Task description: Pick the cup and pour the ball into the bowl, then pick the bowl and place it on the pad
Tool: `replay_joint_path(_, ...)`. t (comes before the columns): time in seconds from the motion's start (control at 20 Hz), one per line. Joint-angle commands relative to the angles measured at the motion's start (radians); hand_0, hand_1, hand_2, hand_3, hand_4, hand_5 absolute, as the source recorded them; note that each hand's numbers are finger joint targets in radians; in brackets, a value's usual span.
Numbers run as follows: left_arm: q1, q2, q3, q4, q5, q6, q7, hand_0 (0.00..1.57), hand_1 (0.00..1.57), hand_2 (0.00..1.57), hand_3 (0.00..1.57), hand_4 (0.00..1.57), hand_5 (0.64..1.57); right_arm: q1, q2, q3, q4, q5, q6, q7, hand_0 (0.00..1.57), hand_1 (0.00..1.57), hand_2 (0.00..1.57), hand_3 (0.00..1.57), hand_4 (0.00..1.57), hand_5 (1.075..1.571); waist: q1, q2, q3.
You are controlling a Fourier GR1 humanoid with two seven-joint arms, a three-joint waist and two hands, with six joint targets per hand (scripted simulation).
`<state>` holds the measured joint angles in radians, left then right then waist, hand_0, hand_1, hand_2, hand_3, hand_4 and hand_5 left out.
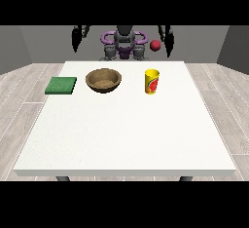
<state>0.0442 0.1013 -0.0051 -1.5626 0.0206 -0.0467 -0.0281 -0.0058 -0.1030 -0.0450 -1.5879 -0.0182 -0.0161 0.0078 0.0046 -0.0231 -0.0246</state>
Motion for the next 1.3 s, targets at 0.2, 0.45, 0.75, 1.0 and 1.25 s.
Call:
replay_joint_path(0.2,-0.021,0.043,0.009,-0.106,0.007,-0.008,0.083,0.0,0.0,0.0,0.0,0.0,1.535,-0.014,-0.06,-0.01,-0.093,0.0,0.016,0.098,0.0,0.0,0.0,0.31,1.06,1.571,-0.004,-0.249,0.0179)
replay_joint_path(0.45,-0.119,-0.092,0.017,-0.208,0.218,0.021,0.284,0.0,0.0,0.0,0.0,0.0,1.537,-0.137,0.099,0.176,-0.209,-0.034,-0.099,0.304,0.0,0.0,0.0,0.0,0.85,1.57,0.037,-0.455,0.0212)
replay_joint_path(0.75,-0.068,-0.078,0.013,-0.323,0.304,0.035,0.45,0.0,0.0,0.0,0.0,0.0,1.544,-0.084,0.102,0.473,-0.211,0.02,-0.441,0.426,0.0,0.0,0.0,0.0,0.58,1.568,0.084,-0.45,0.0243)
replay_joint_path(1.0,-0.197,-0.041,0.055,-0.261,0.243,0.004,0.28,0.0,0.0,0.0,0.0,0.0,1.518,-0.375,0.103,0.492,-0.212,0.119,-0.45,0.466,0.0,0.0,0.0,0.0,0.3,1.569,-0.011,-0.191,0.0232)
replay_joint_path(1.25,-0.385,-0.002,0.131,-0.197,0.203,0.042,0.201,0.0,0.0,0.0,0.0,0.0,1.512,-0.413,0.065,0.37,-0.216,0.066,-0.349,0.34,0.0,0.0,0.0,0.0,0.0,1.569,-0.058,0.038,0.0249)
